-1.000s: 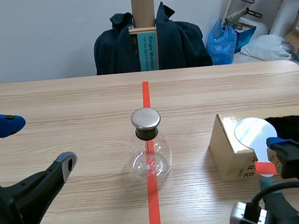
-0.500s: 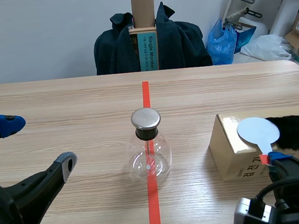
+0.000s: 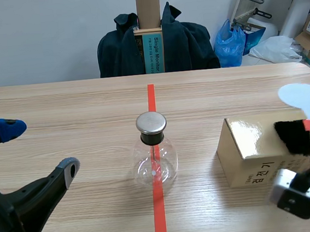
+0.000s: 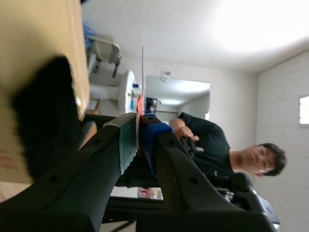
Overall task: Do the electroscope experiment.
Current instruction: 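Pick up the white charging plate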
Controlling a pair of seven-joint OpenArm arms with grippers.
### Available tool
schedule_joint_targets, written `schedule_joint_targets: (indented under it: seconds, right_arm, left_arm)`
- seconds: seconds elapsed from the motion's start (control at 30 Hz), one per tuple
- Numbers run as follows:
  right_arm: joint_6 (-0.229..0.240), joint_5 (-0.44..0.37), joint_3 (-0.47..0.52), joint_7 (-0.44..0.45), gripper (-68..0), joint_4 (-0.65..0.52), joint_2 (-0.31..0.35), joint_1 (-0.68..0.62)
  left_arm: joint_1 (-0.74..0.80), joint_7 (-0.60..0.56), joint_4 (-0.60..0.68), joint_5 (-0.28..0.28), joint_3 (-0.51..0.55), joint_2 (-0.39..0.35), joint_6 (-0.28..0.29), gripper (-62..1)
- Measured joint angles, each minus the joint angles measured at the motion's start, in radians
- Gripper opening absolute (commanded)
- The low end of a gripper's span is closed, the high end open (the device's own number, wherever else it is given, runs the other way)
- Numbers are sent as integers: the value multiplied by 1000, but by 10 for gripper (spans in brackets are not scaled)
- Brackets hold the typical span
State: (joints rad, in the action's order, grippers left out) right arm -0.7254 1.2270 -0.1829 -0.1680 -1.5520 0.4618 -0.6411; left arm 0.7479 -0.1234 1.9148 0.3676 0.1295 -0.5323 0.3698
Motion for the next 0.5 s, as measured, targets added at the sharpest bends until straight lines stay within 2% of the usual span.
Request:
schedule_joint_targets:
  seconds: [0.2,0.37,0.47,0.5]
  right_arm:
    - [0,0,142,-14,-667,-99,12,0]
    - [0,0,221,-14,-667,-230,12,0]
    - [0,-31,254,-14,-667,-329,12,1]
    - [0,-47,260,-13,-667,-362,12,1]
  left_arm:
    - [0,2,0,0,0,0,0,14]
    - [0,27,0,-4,0,0,0,14]
    - [0,26,0,-9,0,0,0,14]
    - [0,26,0,-29,0,0,0,-37]
